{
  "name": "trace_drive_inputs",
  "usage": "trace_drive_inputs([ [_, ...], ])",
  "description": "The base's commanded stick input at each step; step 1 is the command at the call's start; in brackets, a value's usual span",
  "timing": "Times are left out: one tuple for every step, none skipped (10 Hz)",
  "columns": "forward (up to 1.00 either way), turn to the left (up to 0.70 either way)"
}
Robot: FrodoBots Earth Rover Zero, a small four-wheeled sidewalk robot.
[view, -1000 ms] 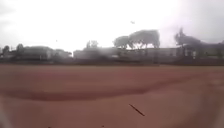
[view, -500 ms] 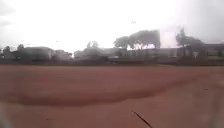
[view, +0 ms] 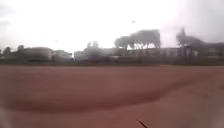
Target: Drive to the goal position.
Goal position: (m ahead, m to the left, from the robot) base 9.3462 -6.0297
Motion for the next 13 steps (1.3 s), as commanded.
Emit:
trace_drive_inputs([
  [0.50,0.00],
  [0.50,0.00],
  [0.50,0.00],
  [0.50,0.00],
  [0.50,0.00],
  [0.50,0.00],
  [0.50,0.00],
  [0.50,0.00],
  [0.50,0.00],
  [0.50,0.00],
  [0.50,0.00],
  [0.50,0.00],
  [0.50,0.00],
])
